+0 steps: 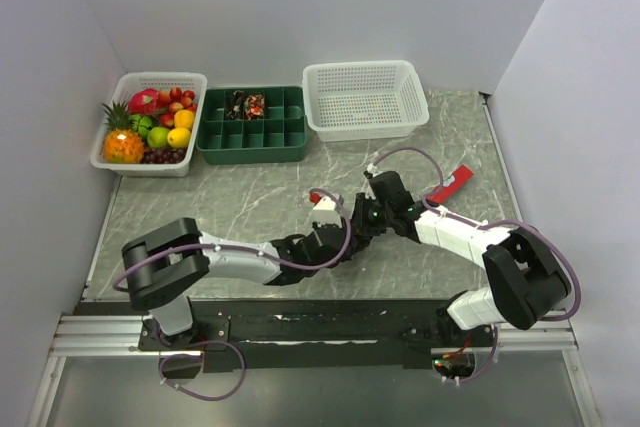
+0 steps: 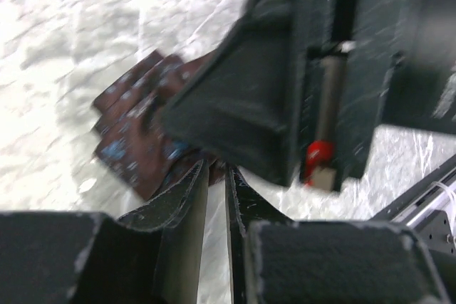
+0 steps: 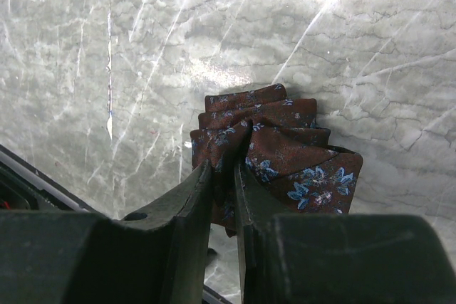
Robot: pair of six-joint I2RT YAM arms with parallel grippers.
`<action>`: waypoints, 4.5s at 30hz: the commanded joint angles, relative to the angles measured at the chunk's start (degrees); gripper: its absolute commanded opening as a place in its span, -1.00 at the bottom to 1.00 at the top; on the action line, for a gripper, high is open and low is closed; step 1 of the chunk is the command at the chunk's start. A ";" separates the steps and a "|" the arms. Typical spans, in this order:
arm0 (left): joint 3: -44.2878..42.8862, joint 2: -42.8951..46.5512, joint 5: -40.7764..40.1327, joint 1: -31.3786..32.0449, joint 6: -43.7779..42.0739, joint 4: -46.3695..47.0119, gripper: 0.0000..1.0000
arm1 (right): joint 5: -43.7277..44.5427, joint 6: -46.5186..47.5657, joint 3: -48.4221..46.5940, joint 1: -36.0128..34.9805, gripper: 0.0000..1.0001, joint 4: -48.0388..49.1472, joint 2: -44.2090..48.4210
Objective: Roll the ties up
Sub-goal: Roll the tie at the center of the board.
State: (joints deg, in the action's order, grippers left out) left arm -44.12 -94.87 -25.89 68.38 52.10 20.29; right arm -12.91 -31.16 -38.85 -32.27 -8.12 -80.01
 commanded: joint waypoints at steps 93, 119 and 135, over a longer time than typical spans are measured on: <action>-7.57 -7.26 14.11 -9.58 -13.07 4.93 -0.05 | -0.54 -11.38 15.56 25.42 -0.94 -11.66 25.26; -4.75 -13.85 6.21 -3.61 -8.77 7.04 -0.10 | -9.86 -8.57 11.60 21.91 -1.00 -4.90 22.63; -5.36 -14.46 1.11 -0.44 -9.73 6.43 -0.11 | -13.46 -7.87 6.33 21.29 -1.00 3.28 15.50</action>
State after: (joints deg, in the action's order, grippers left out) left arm -49.93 -106.87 -24.93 66.28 42.70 30.61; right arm -24.12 -39.48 -29.30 -10.57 -10.68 -63.92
